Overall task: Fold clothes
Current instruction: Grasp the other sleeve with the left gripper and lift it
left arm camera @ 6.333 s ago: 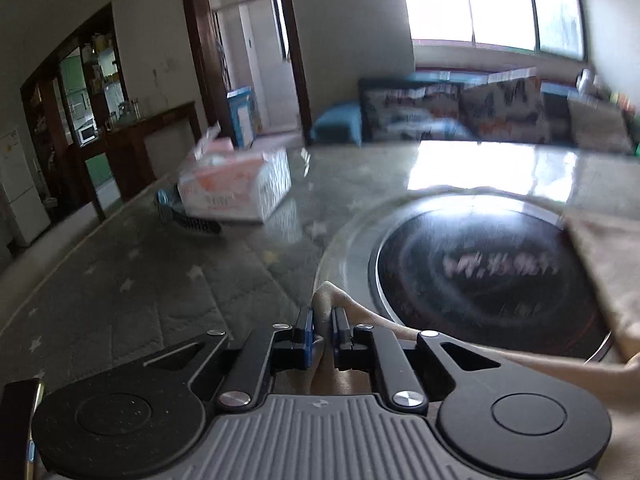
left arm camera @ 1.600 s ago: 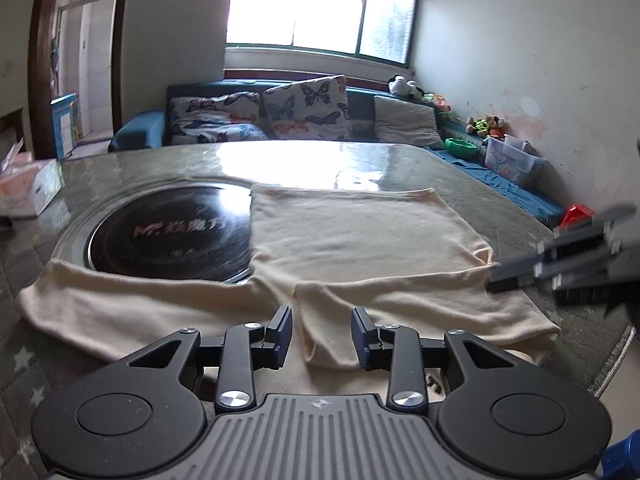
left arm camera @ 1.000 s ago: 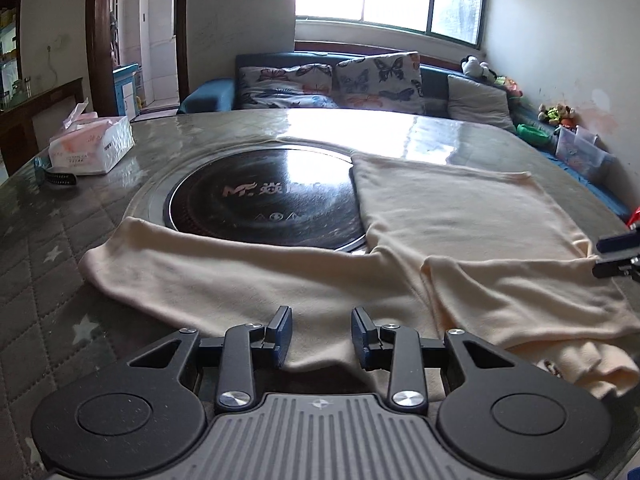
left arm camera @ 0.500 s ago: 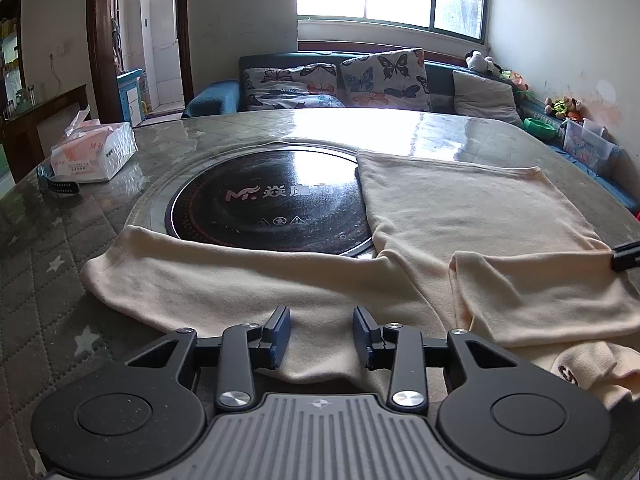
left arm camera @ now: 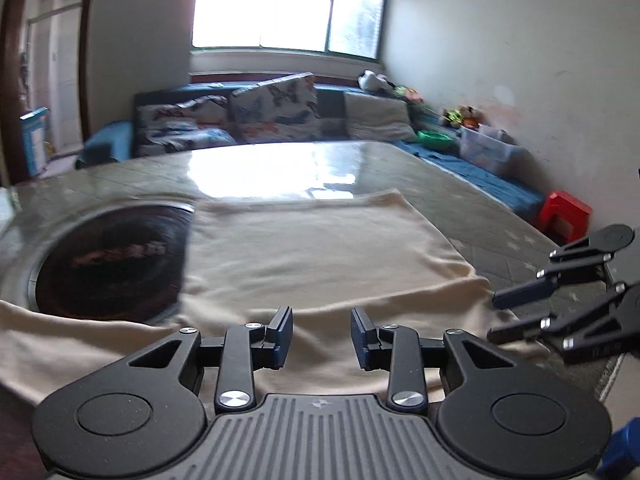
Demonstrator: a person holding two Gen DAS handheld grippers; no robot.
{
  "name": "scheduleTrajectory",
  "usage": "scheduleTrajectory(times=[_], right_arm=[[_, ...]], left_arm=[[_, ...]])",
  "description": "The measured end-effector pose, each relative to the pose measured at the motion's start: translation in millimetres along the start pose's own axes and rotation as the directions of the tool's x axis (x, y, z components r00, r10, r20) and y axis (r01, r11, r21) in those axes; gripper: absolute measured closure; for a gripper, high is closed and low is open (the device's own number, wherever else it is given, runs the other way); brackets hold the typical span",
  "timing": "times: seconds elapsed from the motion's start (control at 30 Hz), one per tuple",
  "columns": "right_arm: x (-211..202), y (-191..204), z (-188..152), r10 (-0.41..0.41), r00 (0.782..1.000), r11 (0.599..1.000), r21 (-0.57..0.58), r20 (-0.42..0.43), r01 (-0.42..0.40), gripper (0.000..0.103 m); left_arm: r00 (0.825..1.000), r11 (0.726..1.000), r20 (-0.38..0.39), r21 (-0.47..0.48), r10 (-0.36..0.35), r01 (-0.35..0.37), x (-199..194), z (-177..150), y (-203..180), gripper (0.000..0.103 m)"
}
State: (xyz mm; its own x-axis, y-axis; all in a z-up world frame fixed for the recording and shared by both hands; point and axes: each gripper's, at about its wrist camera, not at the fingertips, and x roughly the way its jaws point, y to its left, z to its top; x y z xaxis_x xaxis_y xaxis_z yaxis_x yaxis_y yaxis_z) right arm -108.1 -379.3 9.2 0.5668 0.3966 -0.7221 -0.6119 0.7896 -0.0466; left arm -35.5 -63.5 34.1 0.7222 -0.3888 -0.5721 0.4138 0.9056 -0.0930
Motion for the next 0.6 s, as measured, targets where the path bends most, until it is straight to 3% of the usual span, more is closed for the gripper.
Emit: scheduleTrajectory(times=[0.1,0.3,0.6], right_arm=[[0.7,3.7,-7.7,-0.007,1.0,1.0,0.007,-0.007,0.007,0.07],[-1.2,5.1,-5.7,-0.01,1.0,1.0,-0.008,-0.015,0.01,0.069],[22.7,30.5,35.7,0.053,0.998,0.994,-0.098,0.017,-0.051,0.07]], left_arm=[[0.998,0.999,-0.042,-0.006,0.049,-0.049,12.3,-7.6,8.3,0.069],[0.989,0.987,-0.029,-0.064,0.146,-0.147,-5.5,-16.4,40.2,0.069],[0.959,0.941,-0.035,-0.185,0.281,-0.283,-41.8,-30.7,91.0,0.068]])
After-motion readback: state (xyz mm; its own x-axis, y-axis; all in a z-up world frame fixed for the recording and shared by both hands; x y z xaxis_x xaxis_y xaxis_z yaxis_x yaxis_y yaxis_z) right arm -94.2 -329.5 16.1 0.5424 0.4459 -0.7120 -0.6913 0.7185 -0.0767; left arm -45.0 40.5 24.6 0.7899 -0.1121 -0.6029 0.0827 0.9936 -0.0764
